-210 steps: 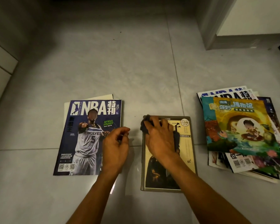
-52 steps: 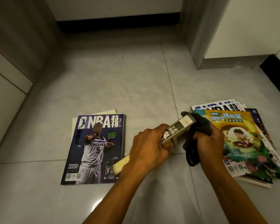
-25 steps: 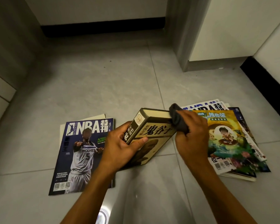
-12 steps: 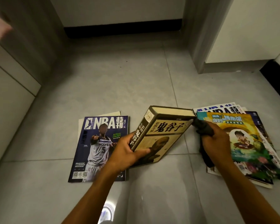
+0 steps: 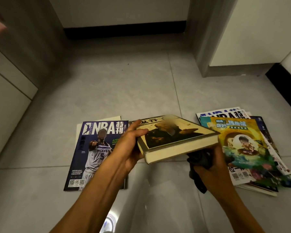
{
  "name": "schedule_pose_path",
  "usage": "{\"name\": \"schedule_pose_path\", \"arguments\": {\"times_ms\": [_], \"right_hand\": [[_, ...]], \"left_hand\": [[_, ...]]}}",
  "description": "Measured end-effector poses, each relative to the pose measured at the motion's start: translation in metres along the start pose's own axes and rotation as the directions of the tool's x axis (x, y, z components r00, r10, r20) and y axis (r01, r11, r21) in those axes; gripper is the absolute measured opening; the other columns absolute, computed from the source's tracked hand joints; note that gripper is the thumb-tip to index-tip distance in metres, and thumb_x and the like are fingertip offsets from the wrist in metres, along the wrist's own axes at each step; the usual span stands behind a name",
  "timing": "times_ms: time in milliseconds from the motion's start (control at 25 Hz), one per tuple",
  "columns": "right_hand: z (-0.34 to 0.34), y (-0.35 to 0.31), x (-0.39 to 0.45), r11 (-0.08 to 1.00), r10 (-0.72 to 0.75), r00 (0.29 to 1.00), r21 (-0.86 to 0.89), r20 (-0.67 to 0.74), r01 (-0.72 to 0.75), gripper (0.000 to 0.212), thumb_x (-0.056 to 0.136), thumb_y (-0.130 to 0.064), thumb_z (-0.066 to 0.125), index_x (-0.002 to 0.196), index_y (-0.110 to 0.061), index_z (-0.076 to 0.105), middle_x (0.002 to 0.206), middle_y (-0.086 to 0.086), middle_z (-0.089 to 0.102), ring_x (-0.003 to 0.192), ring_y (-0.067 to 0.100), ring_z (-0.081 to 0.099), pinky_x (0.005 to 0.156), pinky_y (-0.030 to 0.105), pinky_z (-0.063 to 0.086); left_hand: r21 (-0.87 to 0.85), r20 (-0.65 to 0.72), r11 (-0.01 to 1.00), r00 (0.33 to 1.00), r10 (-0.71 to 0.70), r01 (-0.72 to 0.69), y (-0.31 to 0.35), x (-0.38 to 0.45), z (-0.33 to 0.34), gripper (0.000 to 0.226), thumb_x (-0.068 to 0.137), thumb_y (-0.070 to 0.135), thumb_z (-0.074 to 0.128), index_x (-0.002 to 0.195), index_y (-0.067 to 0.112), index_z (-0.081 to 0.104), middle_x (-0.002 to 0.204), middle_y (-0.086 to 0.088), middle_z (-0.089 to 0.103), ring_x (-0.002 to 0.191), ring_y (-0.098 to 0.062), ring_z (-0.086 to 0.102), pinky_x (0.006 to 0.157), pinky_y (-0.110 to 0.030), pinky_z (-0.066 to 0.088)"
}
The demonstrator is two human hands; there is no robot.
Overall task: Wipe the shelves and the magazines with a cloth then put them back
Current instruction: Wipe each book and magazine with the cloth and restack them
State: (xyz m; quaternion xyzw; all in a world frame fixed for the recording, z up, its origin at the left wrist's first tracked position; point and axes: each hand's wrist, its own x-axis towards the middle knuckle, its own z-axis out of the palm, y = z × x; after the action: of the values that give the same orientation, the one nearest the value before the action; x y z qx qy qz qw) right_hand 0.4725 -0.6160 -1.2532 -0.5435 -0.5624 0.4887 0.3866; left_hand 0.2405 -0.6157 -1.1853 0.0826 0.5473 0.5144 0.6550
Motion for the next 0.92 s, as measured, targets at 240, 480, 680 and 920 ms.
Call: {"name": "schedule_pose_path", "arguments": {"times_ms": [240,480,680,920], "right_hand": [[-0.005,-0.041,0.035,0.991,-0.135,0.991,0.019,-0.005,0.135,0.053,0.079,0.020,0.056,0.116,-0.016,0.049,0.099,-0.004,0.062,0.092,0.007,0.063,0.073,0.019,0.054],[0.000,-0.045,0.047,0.998,-0.055,0.998,0.032,-0.033,0.056,0.045,0.082,0.016,0.052,0.112,-0.019,0.054,0.096,0.000,0.062,0.087,0.003,0.063,0.069,0.016,0.053],[0.001,-0.056,0.055,0.999,-0.010,1.000,0.030,-0.004,0.010,0.052,0.083,0.016,0.049,0.103,-0.032,0.055,0.095,-0.006,0.060,0.085,-0.002,0.061,0.063,0.012,0.050],[-0.015,-0.062,0.047,0.970,0.117,0.962,0.236,-0.247,-0.057,0.055,0.082,0.013,0.053,0.107,-0.036,0.053,0.104,-0.010,0.058,0.096,0.020,0.061,0.076,0.043,0.055]], "left_hand": [[0.333,0.158,0.942,0.983,-0.096,0.039,-0.016,0.008,-0.017,0.065,0.086,0.066,0.040,0.118,0.013,0.061,0.100,-0.024,0.069,0.077,-0.027,0.068,0.061,-0.029,0.047],[0.693,0.289,0.664,0.952,0.099,-0.280,-0.019,0.004,-0.023,0.066,0.065,0.054,0.078,0.120,0.041,0.046,0.109,-0.005,0.069,0.086,-0.017,0.071,0.065,-0.033,0.056],[0.922,0.318,-0.003,0.750,0.580,-0.388,-0.005,0.009,-0.010,0.051,0.066,0.051,0.079,0.109,0.029,0.062,0.114,0.007,0.062,0.104,-0.012,0.059,0.084,-0.027,0.052],[0.558,0.254,0.582,0.789,0.559,-0.592,-0.019,0.007,0.001,0.035,0.076,0.011,0.075,0.096,0.036,0.061,0.091,0.032,0.067,0.093,0.013,0.061,0.074,-0.007,0.049]]}}
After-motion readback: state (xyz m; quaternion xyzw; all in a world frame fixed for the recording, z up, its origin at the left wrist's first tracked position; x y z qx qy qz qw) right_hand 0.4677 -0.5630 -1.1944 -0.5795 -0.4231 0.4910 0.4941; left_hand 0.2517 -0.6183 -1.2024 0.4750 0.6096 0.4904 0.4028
